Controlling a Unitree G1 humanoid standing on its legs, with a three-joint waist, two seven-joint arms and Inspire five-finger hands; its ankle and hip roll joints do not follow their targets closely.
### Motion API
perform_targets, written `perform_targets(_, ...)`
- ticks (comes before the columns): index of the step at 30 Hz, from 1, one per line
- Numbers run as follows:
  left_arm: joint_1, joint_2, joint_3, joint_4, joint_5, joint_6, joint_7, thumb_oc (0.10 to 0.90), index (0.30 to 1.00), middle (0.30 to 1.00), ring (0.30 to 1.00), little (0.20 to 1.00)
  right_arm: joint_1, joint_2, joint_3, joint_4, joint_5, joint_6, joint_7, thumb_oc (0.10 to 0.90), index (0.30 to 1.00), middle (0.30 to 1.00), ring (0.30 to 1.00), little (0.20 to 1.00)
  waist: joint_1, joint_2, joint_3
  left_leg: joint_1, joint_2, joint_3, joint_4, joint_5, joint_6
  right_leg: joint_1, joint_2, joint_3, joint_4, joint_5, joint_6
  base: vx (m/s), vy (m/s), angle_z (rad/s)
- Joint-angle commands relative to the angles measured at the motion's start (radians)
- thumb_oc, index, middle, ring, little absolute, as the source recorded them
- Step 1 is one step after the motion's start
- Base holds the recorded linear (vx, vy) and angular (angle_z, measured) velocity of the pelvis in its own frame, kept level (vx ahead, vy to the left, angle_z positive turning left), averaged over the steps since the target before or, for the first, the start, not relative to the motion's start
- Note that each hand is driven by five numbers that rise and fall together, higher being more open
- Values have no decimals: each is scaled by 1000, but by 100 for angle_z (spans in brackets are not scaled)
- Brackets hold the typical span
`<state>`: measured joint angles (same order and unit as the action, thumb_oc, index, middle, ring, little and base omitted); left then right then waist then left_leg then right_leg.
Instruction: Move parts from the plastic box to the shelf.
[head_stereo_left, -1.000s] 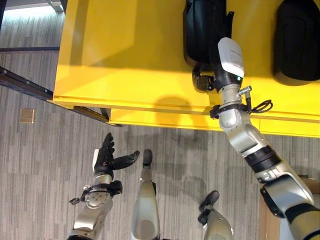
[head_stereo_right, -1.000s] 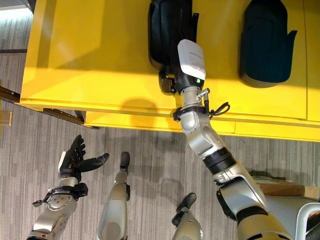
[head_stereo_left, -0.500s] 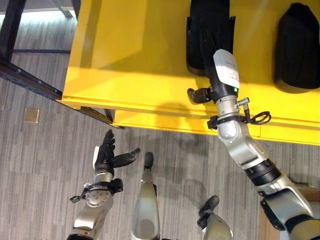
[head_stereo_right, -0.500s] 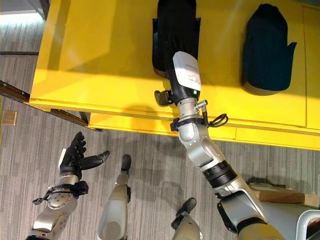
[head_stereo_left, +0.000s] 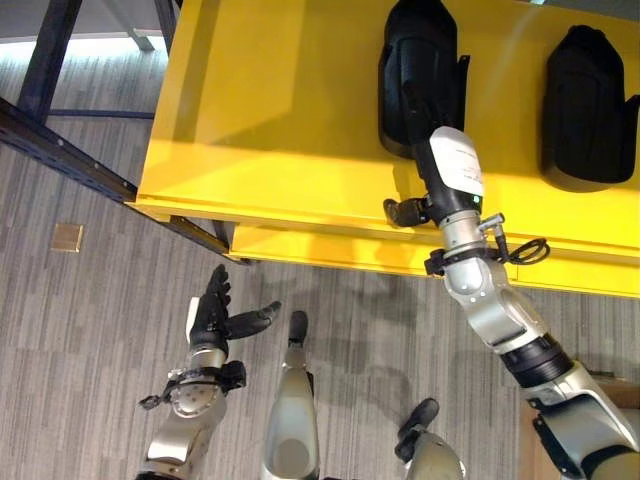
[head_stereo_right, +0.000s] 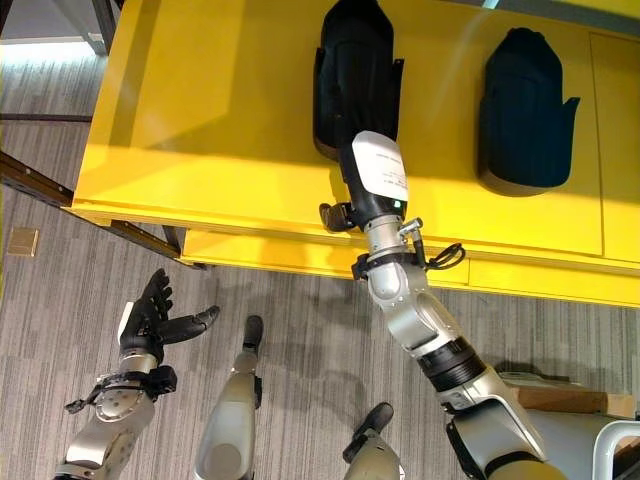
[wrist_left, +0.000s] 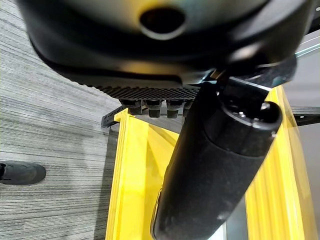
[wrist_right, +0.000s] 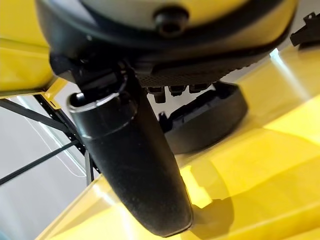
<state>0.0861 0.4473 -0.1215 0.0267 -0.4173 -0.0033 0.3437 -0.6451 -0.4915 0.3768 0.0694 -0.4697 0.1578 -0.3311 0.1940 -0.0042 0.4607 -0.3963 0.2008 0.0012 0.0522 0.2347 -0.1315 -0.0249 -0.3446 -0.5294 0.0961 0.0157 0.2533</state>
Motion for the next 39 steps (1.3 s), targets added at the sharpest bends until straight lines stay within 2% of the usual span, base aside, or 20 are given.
perform_targets(1,12,17,60,-99,58,-63,10,900,1000,1000,1000,1000,-92,-32,-71,-155,-67,-79,-55,900,1000,1000,1000,1000,1,-58,-60,131,6,62,13,-140,28,-51,25,29,75,-26,-75,0,0,0)
perform_targets(8,10,12,56,-88,68,-54,8,900,1000,1000,1000,1000,-103,-44,-123,-293,-109,-114,-106,900,1000,1000,1000,1000,-15,-56,-91,157,10,71,6,-142,25,-32,31,41,59,-26,-74,8,2,-2)
perform_targets(12,15,7,47,-77,76,-49,-2,900,1000,1000,1000,1000,-98,-45,-139,-358,-130,-138,-119,900,1000,1000,1000,1000,-30,-54,-127,191,11,85,-10,-143,22,-8,39,52,28,-19,-72,32,-3,-8)
perform_targets(21,52,-11,60,-68,98,-42,-25,900,1000,1000,1000,1000,35,-66,-176,-388,-109,-164,-87,900,1000,1000,1000,1000,-65,-48,-173,243,22,122,-38,-140,15,22,57,75,-20,-7,-68,25,-8,-13)
perform_targets(30,90,-41,85,-57,111,-41,-42,900,1000,1000,1000,1000,236,-121,-240,-359,-93,-179,-37,900,1000,1000,1000,1000,-106,-41,-184,273,43,156,-58,-128,1,26,77,97,-42,-5,-69,20,-19,-10)
perform_targets(39,103,-49,91,-47,114,-48,-51,900,1000,1000,1000,1000,328,-174,-251,-285,-140,-165,-6,900,1000,1000,1000,1000,-124,-31,-158,276,64,169,-47,-121,-7,12,88,115,-29,-19,-78,2,-33,-9)
